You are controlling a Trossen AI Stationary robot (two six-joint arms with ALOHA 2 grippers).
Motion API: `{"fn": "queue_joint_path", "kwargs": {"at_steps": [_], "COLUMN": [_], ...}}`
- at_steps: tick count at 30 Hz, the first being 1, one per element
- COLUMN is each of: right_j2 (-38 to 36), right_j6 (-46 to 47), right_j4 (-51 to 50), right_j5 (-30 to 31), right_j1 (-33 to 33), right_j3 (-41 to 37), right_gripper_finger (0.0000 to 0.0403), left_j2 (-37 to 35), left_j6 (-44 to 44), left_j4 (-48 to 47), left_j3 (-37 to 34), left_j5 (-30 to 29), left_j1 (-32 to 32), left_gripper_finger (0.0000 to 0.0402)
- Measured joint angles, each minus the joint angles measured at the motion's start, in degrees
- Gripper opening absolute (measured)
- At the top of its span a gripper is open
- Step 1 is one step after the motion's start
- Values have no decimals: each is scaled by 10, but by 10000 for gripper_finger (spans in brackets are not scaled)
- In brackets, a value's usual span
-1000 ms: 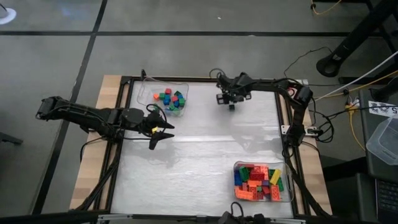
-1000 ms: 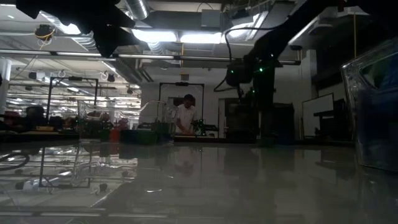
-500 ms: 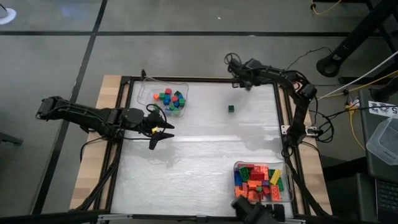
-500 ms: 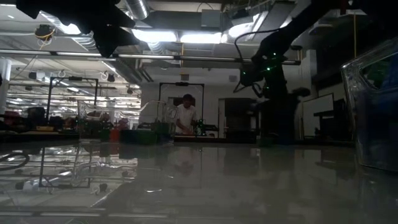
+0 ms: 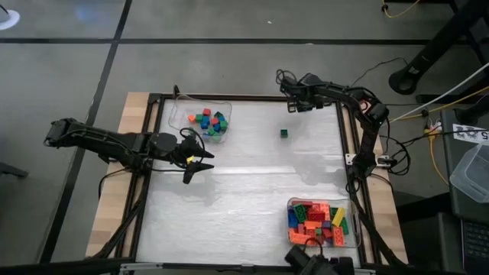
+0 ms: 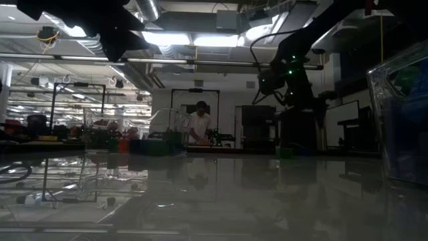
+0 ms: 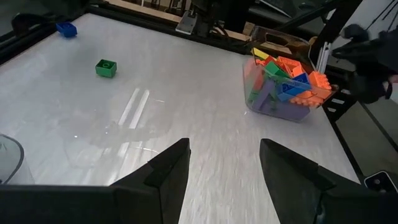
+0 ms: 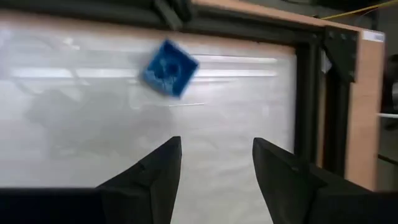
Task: Sort blocks by size
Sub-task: Adjust the blue square game piece
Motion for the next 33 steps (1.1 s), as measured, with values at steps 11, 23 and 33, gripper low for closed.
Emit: {"fn": "queue_joint_path", "kwargs": {"at_steps": [11, 23, 33], "right_j2": [-1, -1, -1], "right_j6": [93, 105, 28], "right_j4": [-31, 102, 234], "right_j5": [117, 134, 99], "right_j1": [96, 33, -36], "right_j3": [-12, -99, -120], "right_gripper_finger": [198, 198, 198], "left_j2": [0, 0, 0], "left_j6": [0, 0, 0], "left_j4": [-21, -21, -21], "left_j3": [0, 0, 0], "left_j5": [0, 0, 0], "left_j1": [0, 0, 0], "left_gripper_finger": [182, 182, 182]}}
